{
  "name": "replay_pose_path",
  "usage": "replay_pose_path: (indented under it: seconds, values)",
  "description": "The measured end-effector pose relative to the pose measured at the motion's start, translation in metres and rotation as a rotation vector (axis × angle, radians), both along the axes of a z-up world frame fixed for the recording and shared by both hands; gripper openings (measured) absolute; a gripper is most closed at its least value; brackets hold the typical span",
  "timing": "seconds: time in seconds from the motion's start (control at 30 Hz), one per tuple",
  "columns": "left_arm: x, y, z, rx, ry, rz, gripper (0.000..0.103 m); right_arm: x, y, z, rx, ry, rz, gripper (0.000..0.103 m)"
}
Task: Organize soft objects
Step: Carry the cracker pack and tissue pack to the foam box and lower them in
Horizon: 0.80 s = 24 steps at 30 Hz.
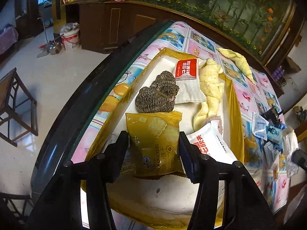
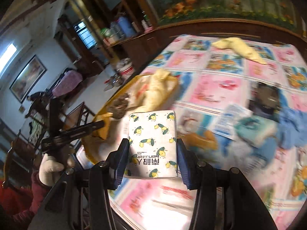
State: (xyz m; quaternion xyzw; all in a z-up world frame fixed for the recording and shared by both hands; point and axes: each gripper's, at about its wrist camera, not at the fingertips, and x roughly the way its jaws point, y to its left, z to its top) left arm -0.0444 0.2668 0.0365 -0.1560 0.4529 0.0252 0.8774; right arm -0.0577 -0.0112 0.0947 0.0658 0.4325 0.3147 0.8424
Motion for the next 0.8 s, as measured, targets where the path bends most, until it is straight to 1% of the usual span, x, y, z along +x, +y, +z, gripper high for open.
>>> replay_pose_path:
  seconds: [0.13,0.2,0.33,0.43,0.47,0.53,0.57,0.63,0.7,0.8]
  values:
    - [-0.015,0.01,0.004,-0.083,-0.054,0.014,0.054,0.017,0.06,-0.007,-0.006,0.042,0.093,0.048]
    - [-0.025,0.014,0.009,-0.112,-0.081,0.022,0.054,0.026,0.085,-0.011,-0.023,0.055,0.12,0.048]
    - [-0.048,0.022,0.019,-0.146,-0.147,0.058,0.054,0.047,0.128,-0.022,-0.057,0.071,0.137,0.05]
    - [-0.057,0.03,0.02,-0.193,-0.169,0.068,0.054,0.058,0.148,-0.037,-0.085,0.078,0.13,0.052]
    - [-0.057,0.03,0.022,-0.2,-0.176,0.07,0.054,0.062,0.153,-0.042,-0.099,0.094,0.127,0.052]
    - [-0.06,0.031,0.024,-0.216,-0.194,0.069,0.054,0.066,0.15,-0.045,-0.083,0.127,0.119,0.052]
    - [-0.062,0.032,0.025,-0.226,-0.204,0.068,0.054,0.064,0.144,-0.043,-0.059,0.125,0.119,0.055]
    - [-0.064,0.031,0.027,-0.243,-0.221,0.066,0.054,0.059,0.13,-0.034,-0.049,0.094,0.111,0.057]
    - [-0.066,0.025,0.031,-0.248,-0.233,0.054,0.054,0.054,0.115,-0.023,-0.038,0.065,0.089,0.057]
    - [-0.072,0.013,0.038,-0.24,-0.259,0.012,0.054,0.039,0.073,-0.004,-0.007,0.014,0.046,0.057]
